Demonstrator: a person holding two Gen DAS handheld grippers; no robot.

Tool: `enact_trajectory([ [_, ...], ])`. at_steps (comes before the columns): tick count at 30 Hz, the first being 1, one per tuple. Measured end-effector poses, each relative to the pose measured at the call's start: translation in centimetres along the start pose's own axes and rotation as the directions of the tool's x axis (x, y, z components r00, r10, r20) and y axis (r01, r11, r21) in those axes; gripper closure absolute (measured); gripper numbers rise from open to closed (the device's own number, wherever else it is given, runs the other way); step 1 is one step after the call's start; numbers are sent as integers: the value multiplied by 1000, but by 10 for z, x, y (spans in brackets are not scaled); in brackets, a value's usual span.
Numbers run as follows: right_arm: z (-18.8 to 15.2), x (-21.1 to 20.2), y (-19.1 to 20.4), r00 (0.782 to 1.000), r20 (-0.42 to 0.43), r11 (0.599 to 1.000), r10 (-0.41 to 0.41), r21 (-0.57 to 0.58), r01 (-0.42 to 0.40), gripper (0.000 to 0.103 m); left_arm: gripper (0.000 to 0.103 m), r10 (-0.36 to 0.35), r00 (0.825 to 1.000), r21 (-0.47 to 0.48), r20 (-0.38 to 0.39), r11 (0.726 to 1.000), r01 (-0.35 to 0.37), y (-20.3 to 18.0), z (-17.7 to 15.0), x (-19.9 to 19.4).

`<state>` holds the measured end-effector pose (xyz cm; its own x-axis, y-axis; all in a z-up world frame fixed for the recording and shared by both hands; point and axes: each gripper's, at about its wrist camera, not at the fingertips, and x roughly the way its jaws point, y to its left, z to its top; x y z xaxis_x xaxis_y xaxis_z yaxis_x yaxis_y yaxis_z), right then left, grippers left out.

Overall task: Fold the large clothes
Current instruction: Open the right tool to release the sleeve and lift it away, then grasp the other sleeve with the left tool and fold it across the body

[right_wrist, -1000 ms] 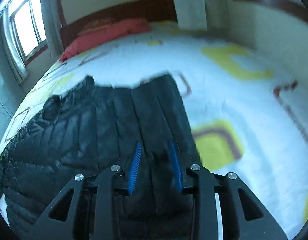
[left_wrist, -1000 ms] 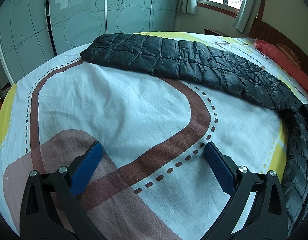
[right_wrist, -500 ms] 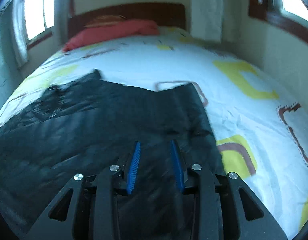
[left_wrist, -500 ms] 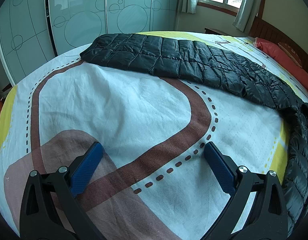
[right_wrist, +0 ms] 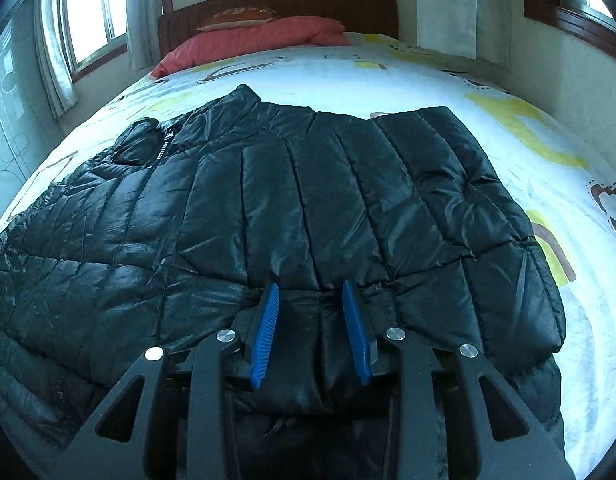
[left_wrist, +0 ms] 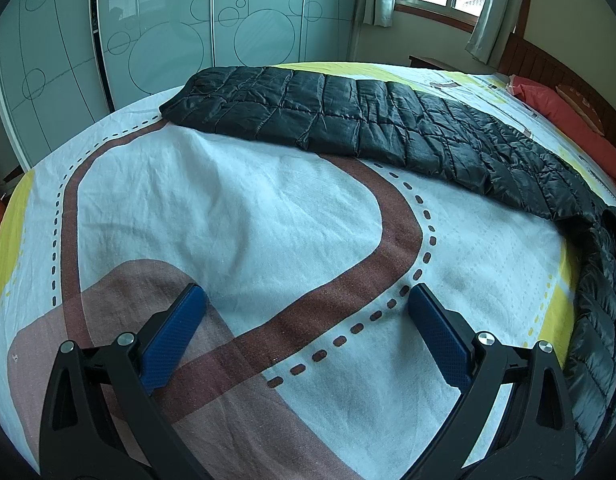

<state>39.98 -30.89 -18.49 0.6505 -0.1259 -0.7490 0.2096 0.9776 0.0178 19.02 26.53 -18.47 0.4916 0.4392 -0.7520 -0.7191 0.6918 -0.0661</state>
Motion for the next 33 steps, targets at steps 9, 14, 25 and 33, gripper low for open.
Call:
enact_trajectory([
  [9,-5,-4,-1,1000,24,1000,12,10,-12,68,2,-11,999,-6,-43,1000,11,2,7,1],
  [14,-6,-5,-1,1000,29,1000,9,8,-9,68,2,-101,994,-29,-45,995,100,15,24,5],
  [25,-5,-4,-2,1000,29,1000,13,6,-13,68,2,-258,961,-331,96,903,276,101,103,66],
  [33,-5,-5,-2,999,34,1000,1,-1,-1,68,65,-187,969,-437,163,867,240,124,126,83],
])
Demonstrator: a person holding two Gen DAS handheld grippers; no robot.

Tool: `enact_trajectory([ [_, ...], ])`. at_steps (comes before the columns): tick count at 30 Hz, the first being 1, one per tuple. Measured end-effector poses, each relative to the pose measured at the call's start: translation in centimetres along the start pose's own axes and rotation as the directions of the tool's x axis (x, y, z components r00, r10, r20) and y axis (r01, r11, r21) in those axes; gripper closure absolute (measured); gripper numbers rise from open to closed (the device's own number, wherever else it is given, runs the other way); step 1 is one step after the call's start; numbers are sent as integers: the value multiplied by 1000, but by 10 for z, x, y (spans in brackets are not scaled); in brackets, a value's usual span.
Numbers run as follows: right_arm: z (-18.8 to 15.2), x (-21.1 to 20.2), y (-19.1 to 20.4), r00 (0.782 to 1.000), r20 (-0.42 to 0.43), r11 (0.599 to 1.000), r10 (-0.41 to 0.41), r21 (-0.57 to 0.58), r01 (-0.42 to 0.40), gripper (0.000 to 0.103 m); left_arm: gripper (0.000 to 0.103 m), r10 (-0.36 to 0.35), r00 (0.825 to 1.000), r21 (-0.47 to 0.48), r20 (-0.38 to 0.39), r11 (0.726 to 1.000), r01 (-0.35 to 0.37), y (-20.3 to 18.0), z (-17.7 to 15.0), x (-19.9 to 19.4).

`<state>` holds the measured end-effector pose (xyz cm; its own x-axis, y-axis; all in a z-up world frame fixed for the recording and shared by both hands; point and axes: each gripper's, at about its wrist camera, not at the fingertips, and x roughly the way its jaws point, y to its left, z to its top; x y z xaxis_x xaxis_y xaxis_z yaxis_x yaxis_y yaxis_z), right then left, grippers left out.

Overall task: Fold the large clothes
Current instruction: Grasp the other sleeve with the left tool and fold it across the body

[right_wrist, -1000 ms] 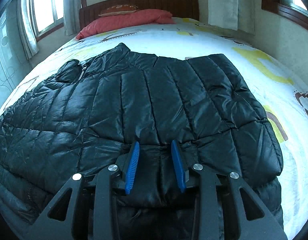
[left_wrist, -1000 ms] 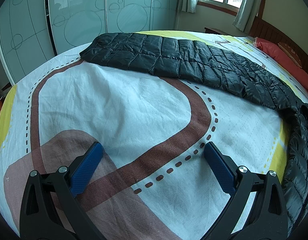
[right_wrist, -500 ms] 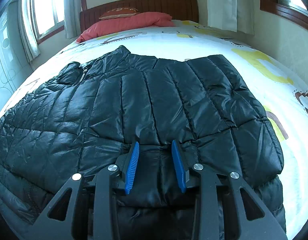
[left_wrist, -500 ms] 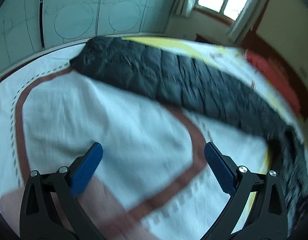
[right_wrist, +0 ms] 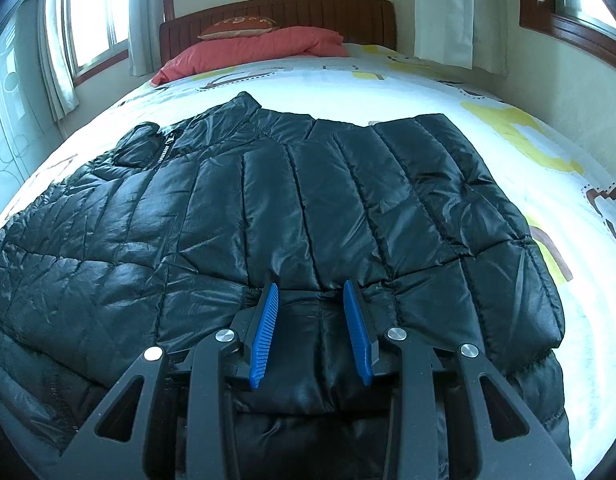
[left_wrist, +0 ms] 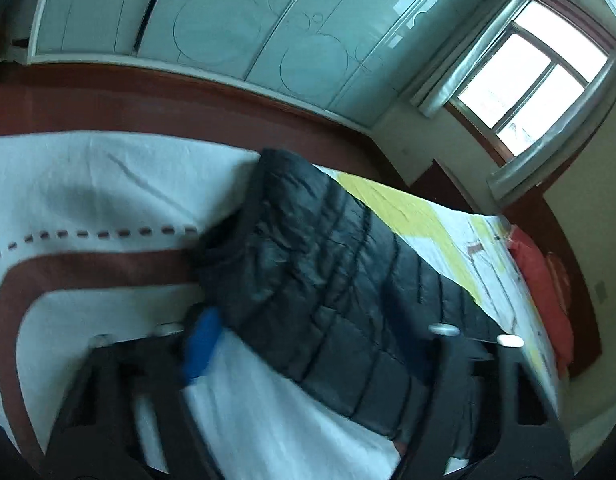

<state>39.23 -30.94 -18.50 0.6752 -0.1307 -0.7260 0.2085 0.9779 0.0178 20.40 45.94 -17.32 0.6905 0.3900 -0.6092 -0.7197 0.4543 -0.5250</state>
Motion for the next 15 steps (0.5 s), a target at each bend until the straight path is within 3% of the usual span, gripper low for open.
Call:
enact_trajectory([
  [3,1,1,-2,1000,2,1000,-1,-1,1,68,85,-5,1000,-17,-17,1000,5,2,3,5],
  [5,0,0,0,1000,1,1000,-1,-1,1,68,91,7,1000,45,-2,999,-7,-12,3,3],
  [10,1,1,-3,1000,5,1000,1,3,-2,68,96,-75,996,193,50,979,64,-65,-4,-23],
  [13,0,0,-1,1000,6,1000,1,3,-1,68,97,-160,986,306,44,942,139,-113,-27,-47],
  [15,1,1,-3,1000,6,1000,4,6,-4,68,97,-237,971,393,15,895,212,-154,-54,-66],
])
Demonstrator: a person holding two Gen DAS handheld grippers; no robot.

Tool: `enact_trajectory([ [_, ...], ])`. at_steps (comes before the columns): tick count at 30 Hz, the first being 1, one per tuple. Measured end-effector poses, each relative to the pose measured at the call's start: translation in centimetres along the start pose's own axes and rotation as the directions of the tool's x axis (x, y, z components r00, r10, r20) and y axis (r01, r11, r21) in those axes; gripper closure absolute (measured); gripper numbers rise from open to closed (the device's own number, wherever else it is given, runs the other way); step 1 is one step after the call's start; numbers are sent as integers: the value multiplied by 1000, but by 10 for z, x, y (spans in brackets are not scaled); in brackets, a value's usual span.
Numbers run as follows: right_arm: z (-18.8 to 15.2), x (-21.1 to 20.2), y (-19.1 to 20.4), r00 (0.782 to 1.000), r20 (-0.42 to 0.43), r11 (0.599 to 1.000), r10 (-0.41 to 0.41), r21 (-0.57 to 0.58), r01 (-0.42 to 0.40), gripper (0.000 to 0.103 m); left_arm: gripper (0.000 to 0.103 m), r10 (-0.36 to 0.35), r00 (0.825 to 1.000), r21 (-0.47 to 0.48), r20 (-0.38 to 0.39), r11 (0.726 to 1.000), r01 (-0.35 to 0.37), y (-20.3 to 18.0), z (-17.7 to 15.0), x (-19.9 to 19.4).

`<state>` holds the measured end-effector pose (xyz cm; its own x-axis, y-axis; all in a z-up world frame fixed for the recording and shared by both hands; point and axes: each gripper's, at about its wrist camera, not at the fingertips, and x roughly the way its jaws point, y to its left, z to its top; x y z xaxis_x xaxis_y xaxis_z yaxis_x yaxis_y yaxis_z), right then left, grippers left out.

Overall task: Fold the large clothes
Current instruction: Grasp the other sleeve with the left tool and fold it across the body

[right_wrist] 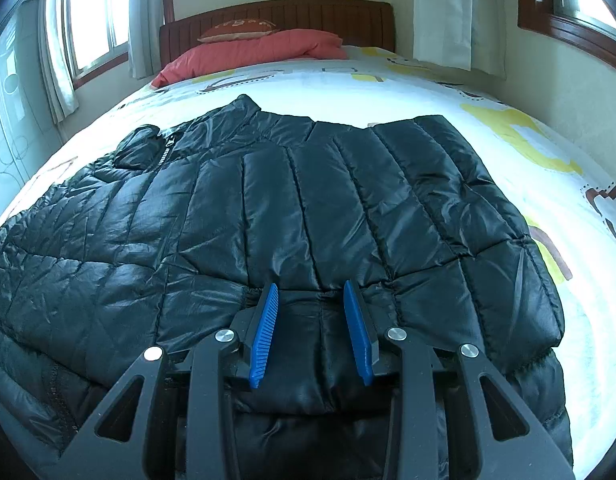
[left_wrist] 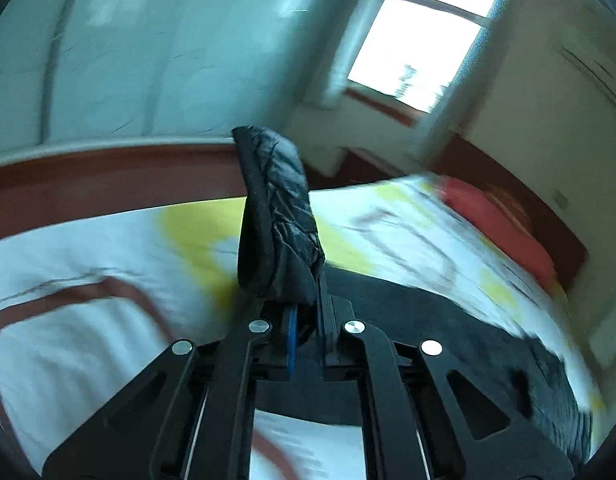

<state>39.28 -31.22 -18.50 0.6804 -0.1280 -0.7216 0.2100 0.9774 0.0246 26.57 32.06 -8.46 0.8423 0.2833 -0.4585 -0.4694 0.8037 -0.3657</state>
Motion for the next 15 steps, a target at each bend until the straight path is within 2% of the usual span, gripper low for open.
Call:
enact_trajectory([
  [3,1,0,-1,1000,3,1000,6,9,-6,68,97,-121,992,84,-45,989,124,-66,-19,-4],
  [6,1,0,-3,1000,6,1000,7,13,-7,68,97,-192,975,173,-109,962,209,-134,-50,-3],
  [9,1,0,-3,1000,7,1000,7,14,-7,68,97,-235,956,258,-178,926,275,-194,-85,1],
  [15,-1,-2,-4,1000,10,1000,20,23,-21,68,97,-273,909,359,-315,853,380,-287,-153,12],
])
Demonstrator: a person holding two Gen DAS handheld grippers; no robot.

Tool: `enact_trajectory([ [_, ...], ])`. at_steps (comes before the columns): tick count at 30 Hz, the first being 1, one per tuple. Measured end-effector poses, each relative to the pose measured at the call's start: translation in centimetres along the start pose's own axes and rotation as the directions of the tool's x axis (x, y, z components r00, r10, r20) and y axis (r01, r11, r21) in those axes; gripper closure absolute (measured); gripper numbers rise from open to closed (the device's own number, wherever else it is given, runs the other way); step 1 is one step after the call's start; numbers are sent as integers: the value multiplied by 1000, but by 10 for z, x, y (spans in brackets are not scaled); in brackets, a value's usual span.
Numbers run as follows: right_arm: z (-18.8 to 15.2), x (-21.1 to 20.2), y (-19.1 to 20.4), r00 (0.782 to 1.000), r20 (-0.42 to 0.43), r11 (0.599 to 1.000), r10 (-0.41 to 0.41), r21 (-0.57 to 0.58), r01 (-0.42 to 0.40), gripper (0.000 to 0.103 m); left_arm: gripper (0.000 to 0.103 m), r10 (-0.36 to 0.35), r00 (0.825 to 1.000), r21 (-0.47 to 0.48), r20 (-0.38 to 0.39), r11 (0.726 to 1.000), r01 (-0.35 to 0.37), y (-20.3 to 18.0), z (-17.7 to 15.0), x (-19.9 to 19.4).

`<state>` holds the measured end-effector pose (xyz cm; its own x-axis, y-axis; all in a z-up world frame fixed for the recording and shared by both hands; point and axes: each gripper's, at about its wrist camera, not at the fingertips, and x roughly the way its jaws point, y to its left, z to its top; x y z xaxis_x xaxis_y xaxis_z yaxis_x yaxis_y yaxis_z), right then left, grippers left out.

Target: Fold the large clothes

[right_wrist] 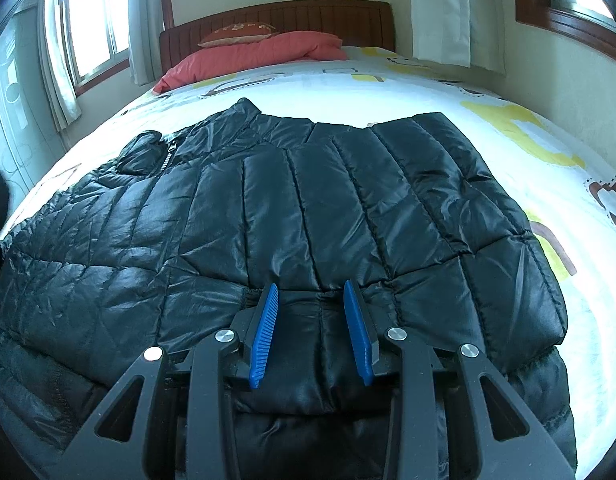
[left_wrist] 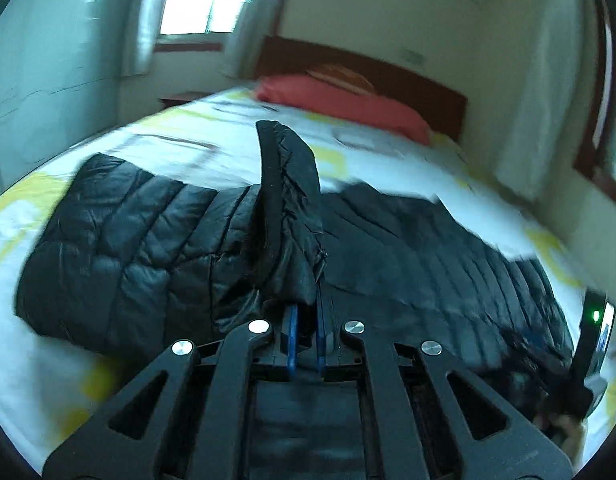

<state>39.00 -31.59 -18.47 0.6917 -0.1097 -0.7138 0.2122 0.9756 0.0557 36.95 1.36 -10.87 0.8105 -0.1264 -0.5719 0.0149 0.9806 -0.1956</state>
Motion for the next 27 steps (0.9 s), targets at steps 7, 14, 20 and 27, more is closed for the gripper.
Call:
enact_trajectory([
  [7,-1,0,0,1000,2,1000,0,3,0,67,95,-27,991,108,-134,993,42,-53,-30,43],
  [14,1,-3,3,999,-6,999,37,-1,-37,41,38,-64,989,113,-130,990,79,-57,-27,20],
  [20,5,-29,28,999,5,999,43,-28,-43,35,36,-67,995,69,-75,995,72,-20,-17,-24],
  [27,13,-43,105,973,-26,973,229,-34,-230,35,35,99,994,17,-37,995,-98,54,-3,-39],
])
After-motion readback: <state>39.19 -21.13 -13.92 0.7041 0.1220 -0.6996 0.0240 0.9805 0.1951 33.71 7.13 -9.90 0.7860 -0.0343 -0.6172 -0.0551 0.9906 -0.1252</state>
